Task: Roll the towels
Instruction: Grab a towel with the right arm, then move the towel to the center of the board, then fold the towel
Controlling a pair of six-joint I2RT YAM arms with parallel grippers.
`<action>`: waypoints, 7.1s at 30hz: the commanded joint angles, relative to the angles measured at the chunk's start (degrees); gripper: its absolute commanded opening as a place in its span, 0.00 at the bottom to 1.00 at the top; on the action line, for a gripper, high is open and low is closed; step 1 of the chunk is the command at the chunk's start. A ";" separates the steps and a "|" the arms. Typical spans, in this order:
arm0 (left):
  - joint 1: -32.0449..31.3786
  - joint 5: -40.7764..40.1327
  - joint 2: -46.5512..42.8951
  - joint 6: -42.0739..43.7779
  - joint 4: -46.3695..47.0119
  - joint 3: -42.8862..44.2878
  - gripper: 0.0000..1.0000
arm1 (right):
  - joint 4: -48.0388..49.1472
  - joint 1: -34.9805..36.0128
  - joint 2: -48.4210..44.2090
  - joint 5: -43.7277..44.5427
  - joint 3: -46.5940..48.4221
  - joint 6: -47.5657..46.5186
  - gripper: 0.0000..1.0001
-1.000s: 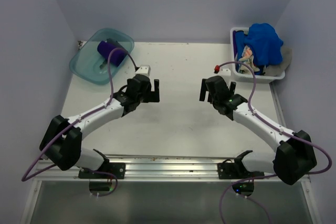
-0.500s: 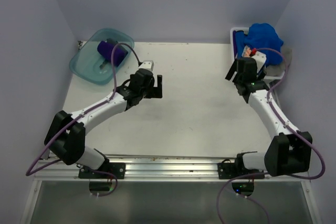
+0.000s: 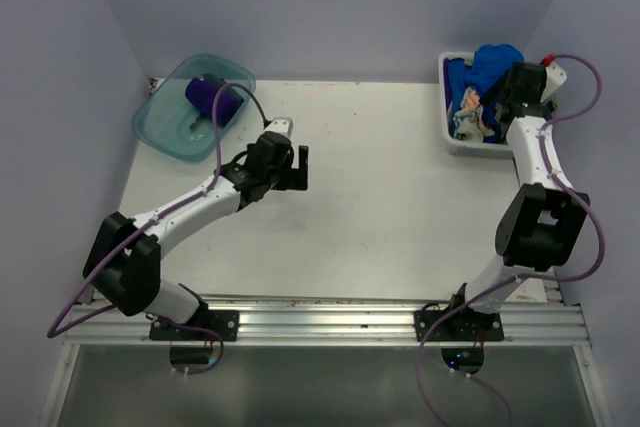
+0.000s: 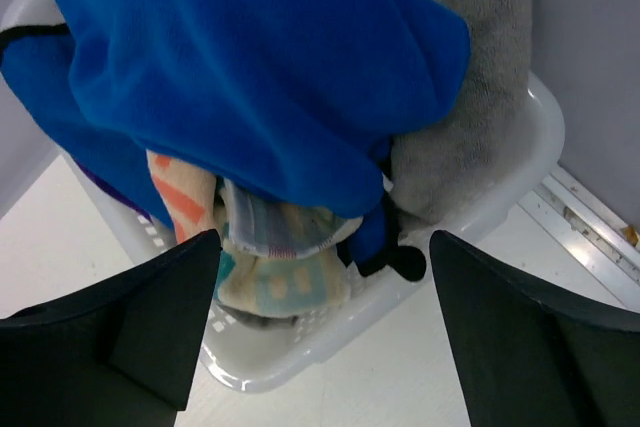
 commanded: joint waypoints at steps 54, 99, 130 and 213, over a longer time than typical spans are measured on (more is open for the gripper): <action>8.78 -0.29 -2.55 3.71 -8.89 9.65 1.00 | 1.32 15.54 -25.18 -29.85 10.61 -4.82 0.00; 12.39 11.76 16.60 -5.25 -0.02 -0.62 0.68 | -0.17 68.19 0.56 -12.45 -14.27 -0.07 0.65; 15.03 3.67 3.44 -4.11 -6.52 3.94 0.00 | -2.19 66.89 -9.97 9.09 -20.85 -3.33 0.00; 28.30 13.61 -19.43 0.38 -9.94 -6.03 0.29 | -2.97 32.43 -42.83 7.84 -39.47 -4.39 0.60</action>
